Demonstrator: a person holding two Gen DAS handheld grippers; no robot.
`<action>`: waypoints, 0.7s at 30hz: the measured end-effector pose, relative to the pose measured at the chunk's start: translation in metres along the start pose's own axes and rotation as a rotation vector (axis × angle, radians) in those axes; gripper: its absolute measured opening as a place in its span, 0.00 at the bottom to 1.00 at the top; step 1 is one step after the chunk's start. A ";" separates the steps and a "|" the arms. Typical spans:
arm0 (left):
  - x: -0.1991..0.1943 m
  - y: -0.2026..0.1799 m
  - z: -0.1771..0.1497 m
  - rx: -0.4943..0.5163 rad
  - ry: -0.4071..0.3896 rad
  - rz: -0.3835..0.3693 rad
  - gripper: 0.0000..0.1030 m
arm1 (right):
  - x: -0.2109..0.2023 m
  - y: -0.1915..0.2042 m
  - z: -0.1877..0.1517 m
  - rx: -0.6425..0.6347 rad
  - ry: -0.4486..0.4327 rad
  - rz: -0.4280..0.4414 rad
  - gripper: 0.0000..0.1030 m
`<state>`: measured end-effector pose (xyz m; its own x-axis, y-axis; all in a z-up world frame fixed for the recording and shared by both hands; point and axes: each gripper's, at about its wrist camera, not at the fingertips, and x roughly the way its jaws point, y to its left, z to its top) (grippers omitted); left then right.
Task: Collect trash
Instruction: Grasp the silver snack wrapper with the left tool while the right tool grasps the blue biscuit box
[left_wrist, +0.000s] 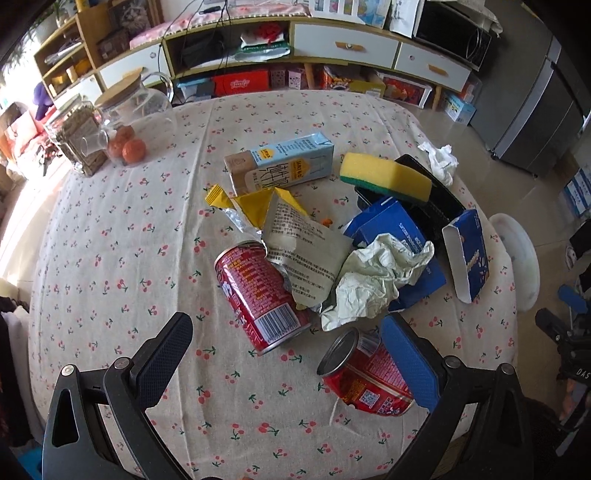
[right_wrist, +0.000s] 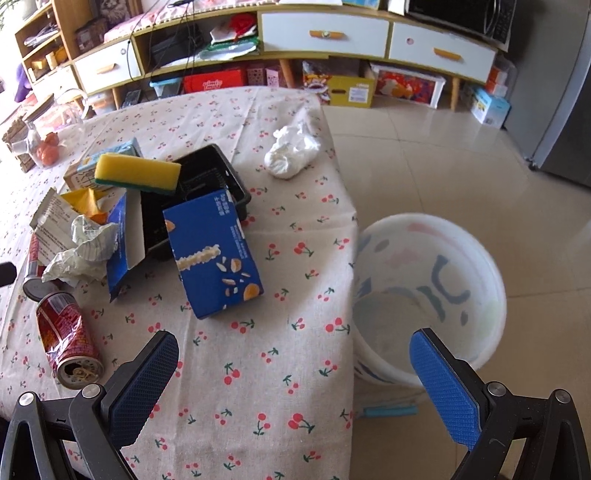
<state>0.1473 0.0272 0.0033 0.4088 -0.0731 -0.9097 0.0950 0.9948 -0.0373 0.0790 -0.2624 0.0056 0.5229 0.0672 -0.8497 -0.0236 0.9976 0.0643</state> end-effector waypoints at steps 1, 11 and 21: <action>0.005 0.003 0.006 -0.008 -0.012 0.002 1.00 | 0.007 -0.003 0.002 0.011 0.025 0.017 1.00; 0.052 0.017 0.043 -0.065 0.045 -0.160 0.76 | 0.031 0.003 0.025 0.039 0.045 0.069 1.00; 0.047 -0.003 0.040 0.002 0.060 -0.237 0.16 | 0.059 0.033 0.036 -0.040 0.062 0.071 1.00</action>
<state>0.2023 0.0178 -0.0234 0.3198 -0.3002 -0.8987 0.1838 0.9501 -0.2520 0.1394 -0.2262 -0.0233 0.4646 0.1372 -0.8748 -0.0934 0.9900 0.1056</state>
